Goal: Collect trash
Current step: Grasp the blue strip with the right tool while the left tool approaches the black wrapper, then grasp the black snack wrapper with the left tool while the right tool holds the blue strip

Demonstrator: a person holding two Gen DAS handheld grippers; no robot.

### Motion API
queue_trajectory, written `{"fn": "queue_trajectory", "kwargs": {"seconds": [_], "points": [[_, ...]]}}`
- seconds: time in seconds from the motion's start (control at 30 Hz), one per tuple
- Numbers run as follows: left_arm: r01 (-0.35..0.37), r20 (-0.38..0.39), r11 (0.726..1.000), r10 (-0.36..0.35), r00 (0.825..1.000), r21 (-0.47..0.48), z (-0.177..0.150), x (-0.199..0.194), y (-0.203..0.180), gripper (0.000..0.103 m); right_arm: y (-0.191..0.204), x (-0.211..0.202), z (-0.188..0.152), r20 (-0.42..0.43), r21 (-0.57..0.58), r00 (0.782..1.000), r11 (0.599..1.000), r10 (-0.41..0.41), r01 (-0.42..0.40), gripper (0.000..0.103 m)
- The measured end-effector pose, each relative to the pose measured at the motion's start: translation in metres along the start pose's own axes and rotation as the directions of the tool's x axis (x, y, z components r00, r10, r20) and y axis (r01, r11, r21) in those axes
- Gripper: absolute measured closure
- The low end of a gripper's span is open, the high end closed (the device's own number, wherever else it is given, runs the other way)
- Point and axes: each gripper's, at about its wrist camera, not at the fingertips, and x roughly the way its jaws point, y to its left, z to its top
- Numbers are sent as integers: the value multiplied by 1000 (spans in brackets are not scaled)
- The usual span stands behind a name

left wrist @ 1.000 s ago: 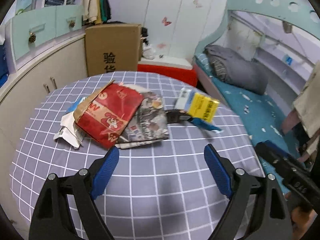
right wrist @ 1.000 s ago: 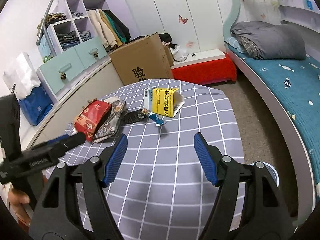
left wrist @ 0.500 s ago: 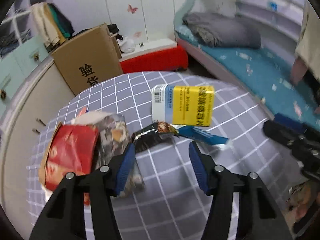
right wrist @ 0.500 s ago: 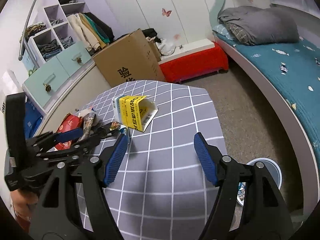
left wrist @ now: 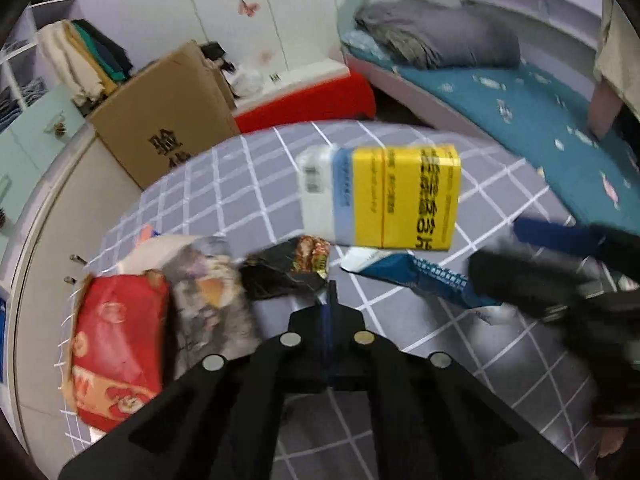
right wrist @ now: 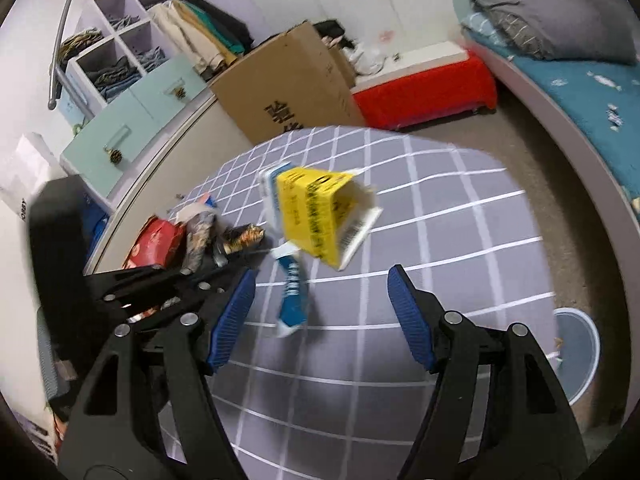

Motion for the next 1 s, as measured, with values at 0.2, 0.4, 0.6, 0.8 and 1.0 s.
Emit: {"fn": "queue_trajectory", "kwargs": {"seconds": [0.2,0.4,0.6,0.8,1.0], "points": [[62,135,989,-44,990,-131,-6,-44,20,103,13,25,-2,-95,-30,995,999,10,-13,76],[122,206,980,-88,975,-159,-10,-79,19,103,16,13,-8,-98,-19,992,997,74,-76,88],[173,147,957,-141,979,-232,-13,-72,17,84,15,-28,-16,0,-44,999,998,48,-48,89],[96,59,964,-84,995,-247,-6,-41,1,48,-6,-54,-20,85,-42,996,999,-8,11,89],[-3,-62,962,-14,998,-272,6,3,3,48,-22,-55,-14,115,-26,993,1000,7,-4,89]]}}
